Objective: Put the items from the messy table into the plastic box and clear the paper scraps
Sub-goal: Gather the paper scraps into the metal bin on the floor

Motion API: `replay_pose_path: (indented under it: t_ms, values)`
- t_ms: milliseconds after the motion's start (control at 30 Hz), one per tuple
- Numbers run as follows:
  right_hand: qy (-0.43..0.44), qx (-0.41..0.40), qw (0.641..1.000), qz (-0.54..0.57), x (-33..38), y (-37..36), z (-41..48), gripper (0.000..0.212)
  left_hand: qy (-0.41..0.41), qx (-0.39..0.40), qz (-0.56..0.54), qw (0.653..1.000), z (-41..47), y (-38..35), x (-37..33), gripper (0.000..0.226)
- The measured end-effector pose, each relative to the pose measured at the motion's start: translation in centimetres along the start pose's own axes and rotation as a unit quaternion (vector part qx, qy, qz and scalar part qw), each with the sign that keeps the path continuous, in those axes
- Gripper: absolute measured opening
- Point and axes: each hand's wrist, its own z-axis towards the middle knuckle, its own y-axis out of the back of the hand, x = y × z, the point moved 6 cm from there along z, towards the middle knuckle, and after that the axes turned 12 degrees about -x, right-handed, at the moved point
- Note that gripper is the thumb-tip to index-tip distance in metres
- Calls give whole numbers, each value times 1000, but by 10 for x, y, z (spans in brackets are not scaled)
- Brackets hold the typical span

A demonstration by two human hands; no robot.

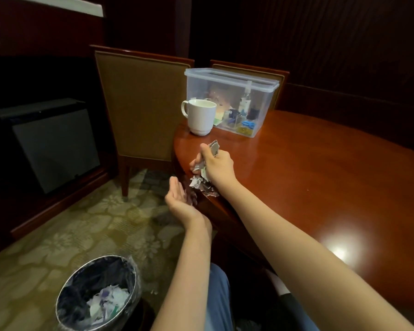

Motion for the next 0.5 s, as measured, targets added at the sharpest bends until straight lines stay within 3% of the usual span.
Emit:
replay_pose_path:
  t_ms: [233, 333, 500]
  values:
    - [-20, -11, 998, 63, 5, -7, -2, 47, 27, -17, -53, 998, 4, 4, 2, 46]
    - [-50, -52, 991, 111, 6, 9, 0, 41, 34, -21, -74, 996, 3, 5, 1, 45]
    - [-63, -122, 988, 73, -5, 36, -5, 41, 45, -15, -87, 995, 7, 5, 2, 46]
